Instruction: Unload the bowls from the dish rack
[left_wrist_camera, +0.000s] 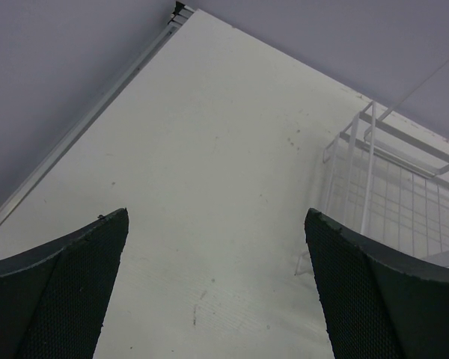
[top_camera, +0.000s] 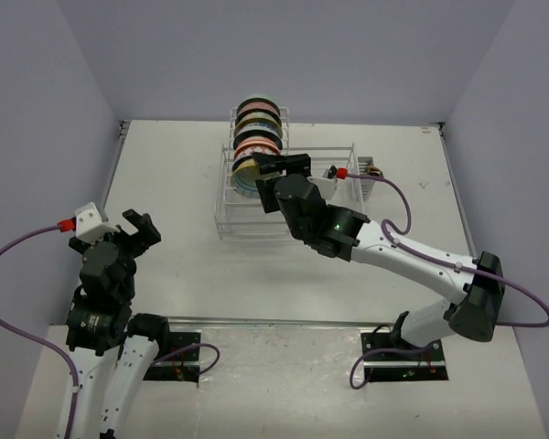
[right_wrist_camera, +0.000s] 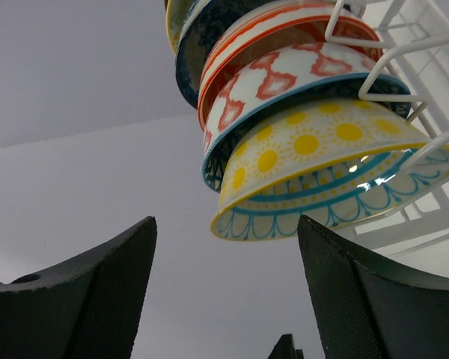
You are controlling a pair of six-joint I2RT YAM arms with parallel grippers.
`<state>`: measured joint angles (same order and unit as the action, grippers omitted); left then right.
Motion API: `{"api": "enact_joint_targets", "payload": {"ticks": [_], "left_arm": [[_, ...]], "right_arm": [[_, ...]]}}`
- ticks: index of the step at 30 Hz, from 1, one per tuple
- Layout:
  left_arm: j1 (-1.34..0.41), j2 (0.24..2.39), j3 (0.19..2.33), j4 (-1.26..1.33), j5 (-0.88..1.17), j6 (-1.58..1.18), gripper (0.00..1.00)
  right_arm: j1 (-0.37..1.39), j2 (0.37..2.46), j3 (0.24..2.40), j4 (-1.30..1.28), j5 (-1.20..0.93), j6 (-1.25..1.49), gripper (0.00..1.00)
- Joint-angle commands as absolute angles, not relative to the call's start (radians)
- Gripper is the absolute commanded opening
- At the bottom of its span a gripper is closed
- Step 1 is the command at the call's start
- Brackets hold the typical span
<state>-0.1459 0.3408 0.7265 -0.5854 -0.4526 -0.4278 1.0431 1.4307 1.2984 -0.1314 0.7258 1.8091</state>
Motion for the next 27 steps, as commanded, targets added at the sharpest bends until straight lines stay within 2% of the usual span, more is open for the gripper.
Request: {"api": "enact_joint_targets", "payload": {"ticks": [1,5,6,10,12,15,18,21,24,27], "left_arm": [[-0.144,0.333,0.723,-0.545,-0.44,-0.425,1.0],[-0.146,0.33,0.723,-0.543,-0.434,-0.425,1.0],[-0.146,0.328,0.723,-0.543,-0.433,-0.423,1.0],[-0.153,0.328,0.721,-0.538,-0.417,-0.419,1.0],[-0.156,0.328,0.721,-0.537,-0.417,-0.417,1.0],[-0.16,0.324,0.719,-0.534,-0.413,-0.416,1.0],[-0.161,0.324,0.719,-0.532,-0.41,-0.414,1.0],[-0.163,0.322,0.718,-0.532,-0.407,-0.414,1.0],[-0.163,0.324,0.718,-0.529,-0.402,-0.411,1.0],[-0.164,0.325,0.716,-0.528,-0.393,-0.408,1.0]], "right_arm": [[1.046,1.471,1.39,-0.244,0.862,1.861,0.74],[1.046,1.514,1.41,-0.27,0.894,1.884,0.61],[1.046,1.528,1.414,-0.275,0.899,1.887,0.54],[1.046,1.554,1.43,-0.298,0.911,1.916,0.42],[1.046,1.557,1.43,-0.311,0.907,1.942,0.29],[1.048,1.554,1.42,-0.305,0.904,1.95,0.25],[1.048,1.545,1.417,-0.313,0.904,1.967,0.1],[1.048,1.529,1.411,-0.305,0.899,1.977,0.08],[1.048,1.509,1.404,-0.285,0.894,1.979,0.0],[1.048,1.483,1.372,-0.229,0.881,1.97,0.0]]}}
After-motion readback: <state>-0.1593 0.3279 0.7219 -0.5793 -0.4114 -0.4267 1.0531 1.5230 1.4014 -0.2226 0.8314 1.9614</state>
